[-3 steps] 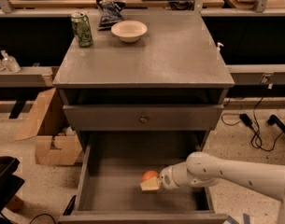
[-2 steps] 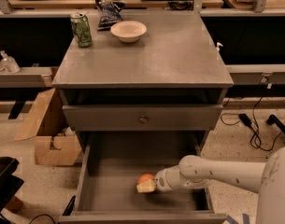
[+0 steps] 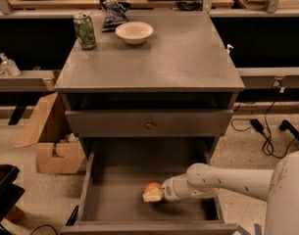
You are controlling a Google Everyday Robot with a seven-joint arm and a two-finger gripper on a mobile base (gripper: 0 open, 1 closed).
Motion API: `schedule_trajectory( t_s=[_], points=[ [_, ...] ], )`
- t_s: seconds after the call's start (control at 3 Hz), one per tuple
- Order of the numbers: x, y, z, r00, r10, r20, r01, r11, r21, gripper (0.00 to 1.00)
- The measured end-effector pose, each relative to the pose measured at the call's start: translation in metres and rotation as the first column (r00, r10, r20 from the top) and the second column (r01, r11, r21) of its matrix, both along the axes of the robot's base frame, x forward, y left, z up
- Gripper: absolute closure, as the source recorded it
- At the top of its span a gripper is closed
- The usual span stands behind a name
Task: Place orange into middle drawer
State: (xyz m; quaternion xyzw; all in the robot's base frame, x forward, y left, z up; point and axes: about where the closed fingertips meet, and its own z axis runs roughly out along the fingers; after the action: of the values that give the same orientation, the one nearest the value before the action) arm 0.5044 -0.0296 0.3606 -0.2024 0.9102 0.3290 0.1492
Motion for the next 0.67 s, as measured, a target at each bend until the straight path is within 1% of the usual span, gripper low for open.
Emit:
schedule_trajectory(
  t_s=[0.33, 0.67],
  points=[
    [-0.0011, 0.002, -0.0009, 1.0, 0.003, -0.002, -0.003, 1.0, 0.001, 0.51],
    [-0.0018, 0.0034, -0.0015, 1.0, 0.006, -0.004, -0.006, 1.0, 0.002, 0.28]
  ],
)
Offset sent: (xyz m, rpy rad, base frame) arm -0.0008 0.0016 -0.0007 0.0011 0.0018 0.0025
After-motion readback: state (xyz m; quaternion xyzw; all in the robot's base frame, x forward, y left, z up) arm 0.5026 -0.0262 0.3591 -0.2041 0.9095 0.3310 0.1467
